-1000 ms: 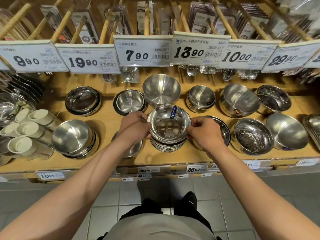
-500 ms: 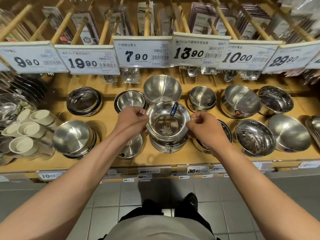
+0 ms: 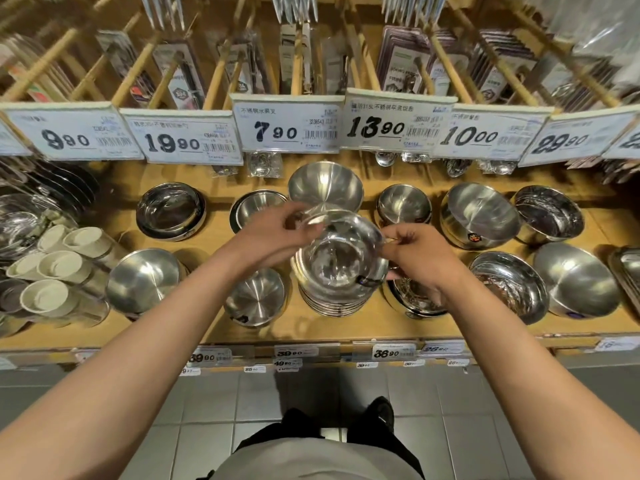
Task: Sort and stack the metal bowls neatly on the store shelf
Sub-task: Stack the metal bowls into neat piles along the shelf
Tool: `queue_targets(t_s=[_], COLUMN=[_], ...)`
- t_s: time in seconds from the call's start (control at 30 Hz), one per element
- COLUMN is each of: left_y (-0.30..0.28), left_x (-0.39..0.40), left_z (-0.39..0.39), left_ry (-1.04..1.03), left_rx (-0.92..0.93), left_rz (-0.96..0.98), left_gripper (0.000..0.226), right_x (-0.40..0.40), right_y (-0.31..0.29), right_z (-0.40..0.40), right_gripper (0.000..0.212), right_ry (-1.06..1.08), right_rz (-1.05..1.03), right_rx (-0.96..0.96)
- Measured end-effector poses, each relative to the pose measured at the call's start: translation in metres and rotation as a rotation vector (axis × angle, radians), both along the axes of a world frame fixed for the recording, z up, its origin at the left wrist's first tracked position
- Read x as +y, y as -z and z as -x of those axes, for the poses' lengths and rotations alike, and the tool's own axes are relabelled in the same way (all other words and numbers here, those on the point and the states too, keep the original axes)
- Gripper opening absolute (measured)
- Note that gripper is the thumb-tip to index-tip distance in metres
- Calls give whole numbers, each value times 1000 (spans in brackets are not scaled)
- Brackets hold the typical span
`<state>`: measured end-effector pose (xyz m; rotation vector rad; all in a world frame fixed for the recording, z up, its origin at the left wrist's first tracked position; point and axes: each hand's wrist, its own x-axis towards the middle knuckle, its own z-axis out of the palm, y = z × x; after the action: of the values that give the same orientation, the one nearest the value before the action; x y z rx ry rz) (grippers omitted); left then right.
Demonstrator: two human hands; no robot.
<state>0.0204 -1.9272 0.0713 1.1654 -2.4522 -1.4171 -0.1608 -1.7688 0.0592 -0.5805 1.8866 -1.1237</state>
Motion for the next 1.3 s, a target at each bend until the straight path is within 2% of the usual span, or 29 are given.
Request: queue_targets(t_s=[0.03,0.1,0.17,0.27,0.33,0.47,0.57,0.8,1.13,1.3], left_y=[3,13,25,36,40,38,40,56,69,65], left_x=[4,15,25,26,21,15,17,24,31,30], left_z=[-4,-8,-4,1,1,-5,-6,-2,-7,-8], left_ry=[-85,-233,-365,-477,-494,-435,-420,-495,-482,-467], left_rx=[-27,-7,91,137,135,134,127,129,96,116], left_rz=[-145,-421,-546,-449,-401,-388,-382,-352,-219,-202], left_gripper=[53,36,26,17,15,6,22,21,21,32], right_x=[1,3,4,4,3,1,0,-4,-4,-5], right_y=[4,11,16,20,21,25,29,41,48,50], right_z=[0,-2,-8,-15,-16,-13,-14,-11,-12,-12], right_gripper=[11,11,12,15,16,12,9,8,10,11], right_ry=[98,239,296,291,254,165,97,12,-50,-70], right_rz=[-15,-27,-27,-11,-23,-92,-108,-111,-97,-141], right_rx=[-41,-99,-133,-184,-151,126,239,540,669,662])
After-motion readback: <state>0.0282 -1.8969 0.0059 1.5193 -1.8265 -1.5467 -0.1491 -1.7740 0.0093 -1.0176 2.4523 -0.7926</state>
